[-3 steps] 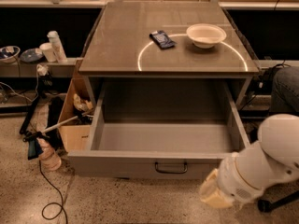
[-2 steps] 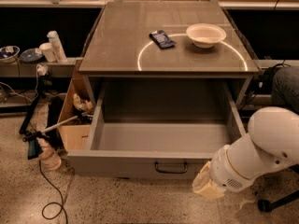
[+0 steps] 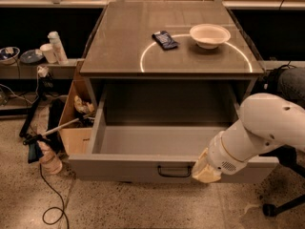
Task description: Close top drawer
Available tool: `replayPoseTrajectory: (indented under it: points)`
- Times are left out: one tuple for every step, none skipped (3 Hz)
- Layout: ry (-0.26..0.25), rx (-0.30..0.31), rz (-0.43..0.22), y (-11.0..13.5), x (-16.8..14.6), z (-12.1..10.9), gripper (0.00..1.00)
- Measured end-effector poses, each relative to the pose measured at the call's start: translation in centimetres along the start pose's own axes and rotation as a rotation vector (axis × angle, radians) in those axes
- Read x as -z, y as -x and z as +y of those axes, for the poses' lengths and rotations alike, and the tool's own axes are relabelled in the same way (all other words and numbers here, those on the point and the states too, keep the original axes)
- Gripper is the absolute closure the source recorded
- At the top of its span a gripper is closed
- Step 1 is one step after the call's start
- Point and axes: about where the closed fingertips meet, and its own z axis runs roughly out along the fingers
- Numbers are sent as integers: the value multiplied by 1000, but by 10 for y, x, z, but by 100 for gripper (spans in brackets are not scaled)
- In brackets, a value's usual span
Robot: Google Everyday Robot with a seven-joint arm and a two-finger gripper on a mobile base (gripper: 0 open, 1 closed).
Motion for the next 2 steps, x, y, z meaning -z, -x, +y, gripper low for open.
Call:
replayPoseTrajectory:
  points:
    - [0, 0, 0, 0, 0, 0, 85]
    - [0, 0, 0, 0, 0, 0, 62]
